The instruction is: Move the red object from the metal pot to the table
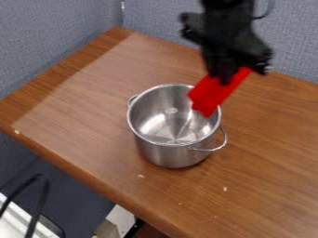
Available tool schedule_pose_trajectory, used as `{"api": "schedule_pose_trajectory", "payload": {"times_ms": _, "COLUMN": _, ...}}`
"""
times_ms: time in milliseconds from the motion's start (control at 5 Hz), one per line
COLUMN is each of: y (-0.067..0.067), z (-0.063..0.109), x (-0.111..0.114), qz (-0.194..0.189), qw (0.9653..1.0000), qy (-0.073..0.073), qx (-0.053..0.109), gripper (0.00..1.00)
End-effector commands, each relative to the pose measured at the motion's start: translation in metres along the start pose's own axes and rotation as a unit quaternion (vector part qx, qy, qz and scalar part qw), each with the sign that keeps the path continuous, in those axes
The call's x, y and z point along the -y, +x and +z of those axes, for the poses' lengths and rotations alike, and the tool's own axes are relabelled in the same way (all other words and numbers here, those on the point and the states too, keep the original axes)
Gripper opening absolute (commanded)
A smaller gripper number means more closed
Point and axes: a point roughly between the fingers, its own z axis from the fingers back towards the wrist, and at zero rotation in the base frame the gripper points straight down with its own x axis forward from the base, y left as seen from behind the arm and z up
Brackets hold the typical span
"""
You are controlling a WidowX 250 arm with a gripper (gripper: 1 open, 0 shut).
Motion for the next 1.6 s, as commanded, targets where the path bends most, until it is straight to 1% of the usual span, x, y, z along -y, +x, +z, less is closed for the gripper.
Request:
{"api": "schedule_pose_trajectory", "payload": {"times_ms": 0, "y": 0.015, "z": 0.005, "x": 0.02, "qz": -0.029, "qw": 0.9992, "qy": 0.0, "qx": 0.029, "gripper": 0.0}}
{"api": "schedule_pose_trajectory", "payload": {"times_ms": 200, "y": 0.016, "z": -0.01, "x": 0.04, "qz": -0.046, "qw": 0.9985, "qy": -0.001, "qx": 0.03, "gripper": 0.0}}
{"api": "schedule_pose_trajectory", "payload": {"times_ms": 400, "y": 0.016, "z": -0.024, "x": 0.047, "qz": -0.044, "qw": 0.9981, "qy": 0.013, "qx": 0.041, "gripper": 0.0}}
{"api": "schedule_pose_trajectory", "payload": {"times_ms": 600, "y": 0.013, "z": -0.038, "x": 0.046, "qz": -0.036, "qw": 0.9982, "qy": 0.027, "qx": 0.041, "gripper": 0.0}}
{"api": "schedule_pose_trajectory", "payload": {"times_ms": 800, "y": 0.007, "z": -0.051, "x": 0.045, "qz": -0.033, "qw": 0.9981, "qy": 0.028, "qx": 0.044, "gripper": 0.0}}
{"api": "schedule_pose_trajectory", "payload": {"times_ms": 1000, "y": 0.002, "z": -0.06, "x": 0.044, "qz": -0.03, "qw": 0.9982, "qy": 0.026, "qx": 0.045, "gripper": 0.0}}
{"api": "schedule_pose_trajectory", "payload": {"times_ms": 1400, "y": -0.004, "z": -0.079, "x": 0.04, "qz": -0.034, "qw": 0.9981, "qy": 0.033, "qx": 0.041, "gripper": 0.0}}
